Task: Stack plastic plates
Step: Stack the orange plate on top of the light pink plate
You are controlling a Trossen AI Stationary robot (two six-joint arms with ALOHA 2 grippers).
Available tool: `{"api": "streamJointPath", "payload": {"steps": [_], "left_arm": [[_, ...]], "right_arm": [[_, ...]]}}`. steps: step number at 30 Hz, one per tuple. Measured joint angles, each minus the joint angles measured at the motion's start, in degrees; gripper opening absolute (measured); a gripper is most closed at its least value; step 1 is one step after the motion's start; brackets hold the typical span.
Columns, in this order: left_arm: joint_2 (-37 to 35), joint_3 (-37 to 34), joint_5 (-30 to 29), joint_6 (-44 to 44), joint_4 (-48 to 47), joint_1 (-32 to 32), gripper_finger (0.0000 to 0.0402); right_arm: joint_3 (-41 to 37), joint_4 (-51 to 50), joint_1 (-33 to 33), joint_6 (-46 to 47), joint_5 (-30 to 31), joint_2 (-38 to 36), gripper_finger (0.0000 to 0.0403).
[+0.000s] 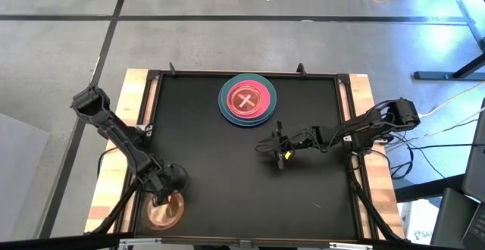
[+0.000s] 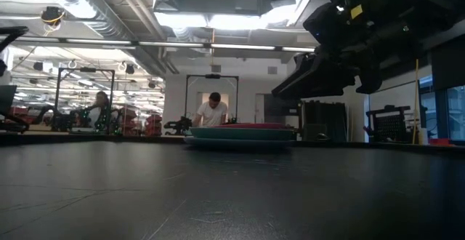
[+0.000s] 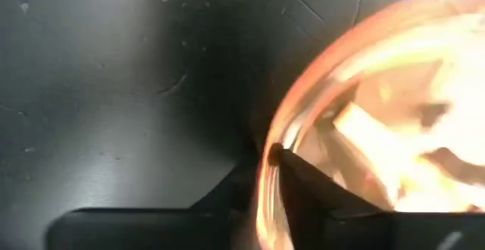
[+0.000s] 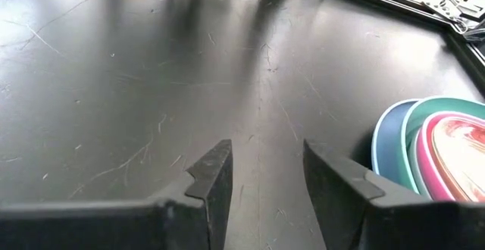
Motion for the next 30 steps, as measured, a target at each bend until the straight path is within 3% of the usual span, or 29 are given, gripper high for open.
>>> {"api": "streamJointPath", "payload": {"steps": [3, 16, 24, 30], "left_arm": [[-0.13, -0.05, 0.39, 1.17, 1.10, 1.60, 0.0008], [-9.50, -0.16, -8.88, 13.29, 2.64, 17.06, 0.0002], [-14.56, -0.14, -22.95, 25.19, 4.99, 30.44, 0.0002], [-15.69, -0.09, -32.42, 38.83, 14.99, 39.52, 0.0002]], "right_arm": [[0.00, 0.00, 0.00, -0.01, 0.00, 0.00, 0.0152], [0.00, 0.00, 0.00, -0.01, 0.02, 0.00, 0.0152], [0.00, 0.00, 0.00, 0.00, 0.02, 0.00, 0.0152], [0.00, 0.00, 0.00, -0.02, 0.02, 0.00, 0.0152]]}}
